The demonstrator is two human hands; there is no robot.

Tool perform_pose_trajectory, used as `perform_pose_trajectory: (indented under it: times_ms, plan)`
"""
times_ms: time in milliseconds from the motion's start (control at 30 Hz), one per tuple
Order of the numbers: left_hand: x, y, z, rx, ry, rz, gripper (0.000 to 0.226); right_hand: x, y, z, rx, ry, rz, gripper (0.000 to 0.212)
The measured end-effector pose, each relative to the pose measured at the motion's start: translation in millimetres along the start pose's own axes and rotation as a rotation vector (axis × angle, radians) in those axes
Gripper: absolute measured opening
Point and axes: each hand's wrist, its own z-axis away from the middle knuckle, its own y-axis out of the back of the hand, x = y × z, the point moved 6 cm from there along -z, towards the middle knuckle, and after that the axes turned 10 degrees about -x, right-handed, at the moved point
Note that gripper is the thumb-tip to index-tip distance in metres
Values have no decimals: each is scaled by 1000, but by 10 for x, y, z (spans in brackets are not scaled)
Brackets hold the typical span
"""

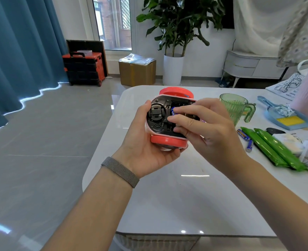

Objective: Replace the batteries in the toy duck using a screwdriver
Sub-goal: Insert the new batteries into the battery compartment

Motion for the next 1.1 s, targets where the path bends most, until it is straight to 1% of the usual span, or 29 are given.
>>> perform_pose_trajectory:
  times_ms: [67,133,200,267,300,333,367,400,467,500,633,700,733,800,867,900,967,1033,1100]
  plan:
    - [-2,-3,-2,3,-2,-18,69,-11,28,7,8,-5,-20,18]
    - [-6,4,-5,21,4,-57,69,8,125,-18,82,-121,-152,17]
    - [-9,18,-7,44,14,-89,68,65,223,-64,190,-279,-413,15]
    - [-13,19,-11,51,17,-99,66,115,266,-129,267,-399,-807,18]
    - [-13,12,-13,44,14,-97,65,147,259,-146,280,-454,-990,21]
    - [-12,0,-15,34,10,-94,65,170,241,-150,263,-504,-1118,23]
    - [-9,-5,-17,27,6,-95,65,180,221,-155,210,-542,-1179,25]
    - [-8,-8,-19,24,5,-101,67,179,193,-157,130,-566,-1178,26]
    - [-8,-9,-23,33,6,-115,70,171,148,-154,-16,-588,-1060,25]
    - [-9,-10,-22,38,5,-119,70,174,145,-151,-45,-594,-979,22]
    - [-20,-37,-18,55,1,-112,66,200,176,-130,-17,-620,-761,19]
    - [-22,-41,-13,58,1,-110,66,213,182,-134,-29,-627,-646,19]
    - [-19,-36,-11,63,0,-111,67,210,185,-151,-55,-626,-586,19]
    - [-9,-21,-11,71,-3,-111,68,182,183,-200,-169,-599,-477,24]
    - [0,-12,-11,66,-2,-111,68,163,185,-243,-271,-572,-430,27]
    - [2,-12,-11,61,-1,-111,69,160,197,-259,-292,-558,-437,26]
    - [3,-11,-15,54,-1,-118,69,168,218,-280,-298,-560,-464,28]
    - [-9,-14,-16,55,3,-136,69,175,221,-283,-276,-577,-435,32]
    - [-28,-15,-18,63,12,-153,69,137,234,-292,-184,-554,-357,27]
